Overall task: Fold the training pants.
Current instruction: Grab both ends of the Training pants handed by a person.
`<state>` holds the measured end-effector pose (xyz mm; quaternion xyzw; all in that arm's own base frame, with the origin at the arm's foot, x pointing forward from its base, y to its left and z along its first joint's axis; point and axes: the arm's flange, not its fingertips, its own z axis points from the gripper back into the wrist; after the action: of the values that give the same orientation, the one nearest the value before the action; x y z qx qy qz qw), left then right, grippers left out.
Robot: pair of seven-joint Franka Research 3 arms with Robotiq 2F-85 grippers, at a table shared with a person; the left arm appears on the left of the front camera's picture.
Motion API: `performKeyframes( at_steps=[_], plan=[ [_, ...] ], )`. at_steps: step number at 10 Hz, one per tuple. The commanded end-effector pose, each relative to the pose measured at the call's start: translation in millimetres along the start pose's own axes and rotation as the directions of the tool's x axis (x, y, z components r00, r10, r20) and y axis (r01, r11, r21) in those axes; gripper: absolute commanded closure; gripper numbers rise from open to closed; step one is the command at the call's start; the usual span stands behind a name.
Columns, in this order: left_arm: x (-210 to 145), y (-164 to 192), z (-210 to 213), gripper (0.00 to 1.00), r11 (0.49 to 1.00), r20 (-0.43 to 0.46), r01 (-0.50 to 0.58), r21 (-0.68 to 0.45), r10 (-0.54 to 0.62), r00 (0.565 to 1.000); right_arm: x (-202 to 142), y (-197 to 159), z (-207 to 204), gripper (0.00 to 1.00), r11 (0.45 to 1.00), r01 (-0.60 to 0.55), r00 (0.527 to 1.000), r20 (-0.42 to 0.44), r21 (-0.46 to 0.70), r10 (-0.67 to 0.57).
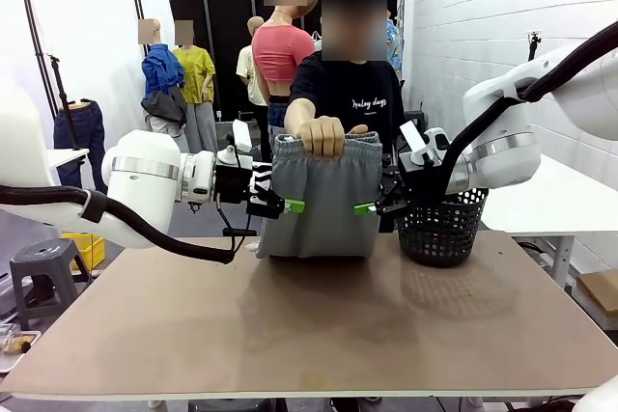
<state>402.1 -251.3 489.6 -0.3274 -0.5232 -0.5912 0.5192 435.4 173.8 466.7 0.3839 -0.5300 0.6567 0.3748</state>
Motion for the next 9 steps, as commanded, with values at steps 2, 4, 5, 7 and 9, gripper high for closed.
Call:
performKeyframes(
  at_steps=[2,4,5,7,9],
  plan=[
    [1.7,4.7,1.3,0.54,1.000,0.081,-0.008,0.016,0.006,0.997,2.1,-6.3,0.4,0.44,1.000,0.002,0.998,0.057,-0.015,-0.001],
    [3.4,4.6,1.3,0.92,1.000,0.102,-0.021,0.001,0.021,0.995,5.3,-5.4,2.5,0.84,1.000,0.008,0.998,0.069,-0.004,-0.008],
    [3.7,5.1,1.6,1.00,1.000,0.109,-0.023,-0.007,0.024,0.994,6.9,-6.6,3.9,1.00,1.000,0.010,0.996,0.087,0.007,-0.011],
    [4.3,6.6,3.0,1.00,0.999,0.118,-0.039,-0.019,0.041,0.992,8.0,-7.2,3.7,1.00,0.999,0.031,0.992,0.122,0.024,-0.034],
    [4.3,7.8,3.2,1.00,0.997,0.139,-0.055,-0.054,0.062,0.988,8.7,-9.5,4.7,1.00,0.999,0.049,0.990,0.133,0.018,-0.051]
  ],
)
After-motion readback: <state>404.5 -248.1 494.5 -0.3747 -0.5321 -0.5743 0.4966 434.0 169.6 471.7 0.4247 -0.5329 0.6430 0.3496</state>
